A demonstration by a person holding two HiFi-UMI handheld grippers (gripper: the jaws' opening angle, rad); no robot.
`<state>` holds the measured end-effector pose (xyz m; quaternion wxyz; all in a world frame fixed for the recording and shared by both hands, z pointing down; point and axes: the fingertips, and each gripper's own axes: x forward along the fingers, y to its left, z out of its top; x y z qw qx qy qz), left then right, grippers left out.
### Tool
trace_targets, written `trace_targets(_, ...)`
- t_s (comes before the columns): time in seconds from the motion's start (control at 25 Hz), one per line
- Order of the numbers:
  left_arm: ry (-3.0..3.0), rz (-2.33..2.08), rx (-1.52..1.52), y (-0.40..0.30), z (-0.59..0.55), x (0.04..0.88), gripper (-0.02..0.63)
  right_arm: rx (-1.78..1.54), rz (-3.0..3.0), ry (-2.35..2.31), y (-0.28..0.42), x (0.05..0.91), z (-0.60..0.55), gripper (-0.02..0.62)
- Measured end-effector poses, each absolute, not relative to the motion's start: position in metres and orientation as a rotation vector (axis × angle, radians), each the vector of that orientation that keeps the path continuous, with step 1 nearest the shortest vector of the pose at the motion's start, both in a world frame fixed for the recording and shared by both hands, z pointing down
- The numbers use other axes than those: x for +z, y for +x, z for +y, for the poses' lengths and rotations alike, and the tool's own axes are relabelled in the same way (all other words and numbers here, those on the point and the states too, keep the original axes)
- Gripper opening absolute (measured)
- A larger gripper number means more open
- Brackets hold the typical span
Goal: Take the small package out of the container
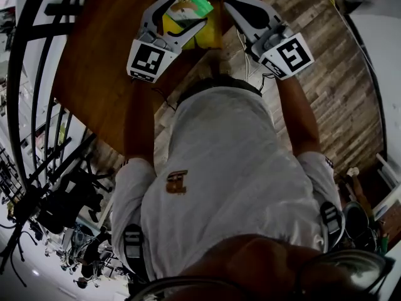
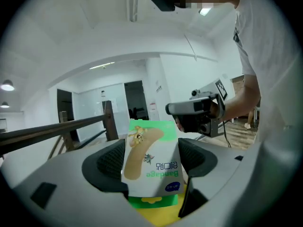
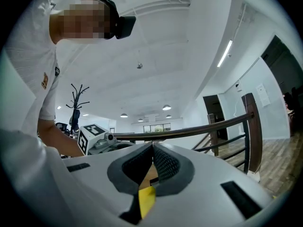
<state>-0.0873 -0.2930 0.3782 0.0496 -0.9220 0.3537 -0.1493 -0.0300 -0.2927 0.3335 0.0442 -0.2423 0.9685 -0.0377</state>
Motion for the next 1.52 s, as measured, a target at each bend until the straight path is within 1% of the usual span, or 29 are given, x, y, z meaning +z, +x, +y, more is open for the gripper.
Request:
trace_targets(0.28, -2.763, 1.197, -0.075, -0.099, -0.28, 0.326, 0.383, -0.097, 2.949, -0.715, -0.039, 0.322, -0.278, 0.032)
trace_targets(0.56, -2.718, 1.257, 0.085, -0.107, -0.267, 0.304, 0.383, -0.092, 2.946, -0.71, -0.043, 0.317, -0.265, 0.032)
trace_targets(0.96, -2.662, 1.307, 0.222, -0.108, -0.26, 0.286, 0.383, -0.096, 2.925, -0.71, -0.035, 0.314, -0.255, 0.032)
trace_targets(1.52, -2.658, 1.31, 0.217, -0.108, -0.257, 0.287, 0.383, -0.065, 2.929, -0.696, -0.04, 0.316, -0.245, 0.032)
